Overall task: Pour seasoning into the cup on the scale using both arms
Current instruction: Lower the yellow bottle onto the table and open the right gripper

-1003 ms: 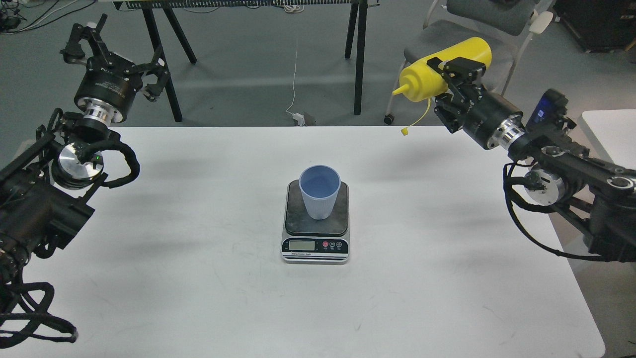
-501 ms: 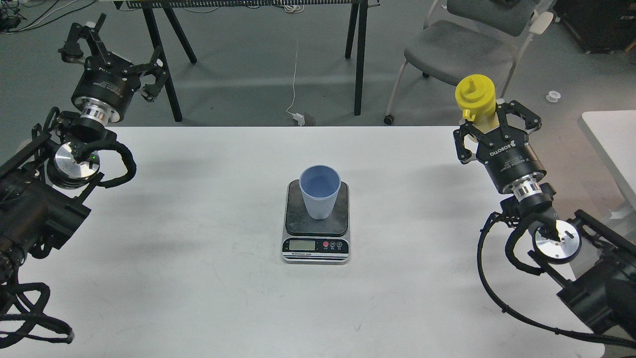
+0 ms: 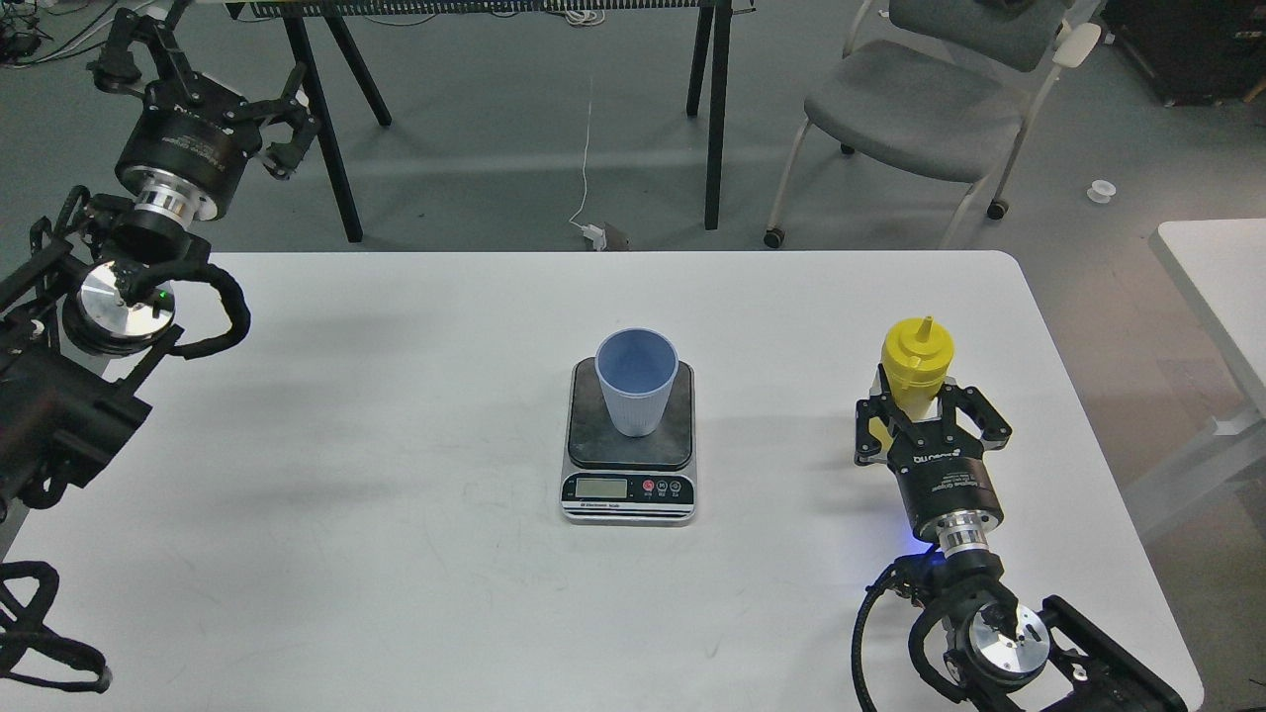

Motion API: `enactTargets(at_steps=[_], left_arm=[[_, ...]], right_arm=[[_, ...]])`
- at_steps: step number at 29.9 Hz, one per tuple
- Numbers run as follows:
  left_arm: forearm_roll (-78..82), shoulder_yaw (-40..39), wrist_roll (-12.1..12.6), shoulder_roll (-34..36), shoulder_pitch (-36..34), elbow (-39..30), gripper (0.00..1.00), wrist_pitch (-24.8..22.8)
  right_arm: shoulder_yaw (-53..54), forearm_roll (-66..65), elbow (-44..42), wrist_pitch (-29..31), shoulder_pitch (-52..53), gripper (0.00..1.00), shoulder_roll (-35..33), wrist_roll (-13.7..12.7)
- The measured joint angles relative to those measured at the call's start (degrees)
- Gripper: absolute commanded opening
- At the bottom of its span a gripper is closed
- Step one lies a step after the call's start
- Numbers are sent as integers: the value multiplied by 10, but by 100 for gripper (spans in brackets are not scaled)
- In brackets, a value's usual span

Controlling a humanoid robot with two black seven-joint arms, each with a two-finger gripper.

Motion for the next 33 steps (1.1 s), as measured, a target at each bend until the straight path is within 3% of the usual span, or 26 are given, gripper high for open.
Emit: enactTargets(at_steps=[12, 24, 33], left_arm=[[0, 0, 0, 0, 1, 0, 100, 0], [1, 0, 0, -3, 2, 0, 100, 1], [0, 0, -1, 1, 2, 0, 100, 0]], right_arm=[[2, 0, 0, 0, -18, 60, 5, 0], [6, 0, 3, 0, -41, 97, -8, -1], [2, -1, 33, 0, -91, 98, -33, 0]])
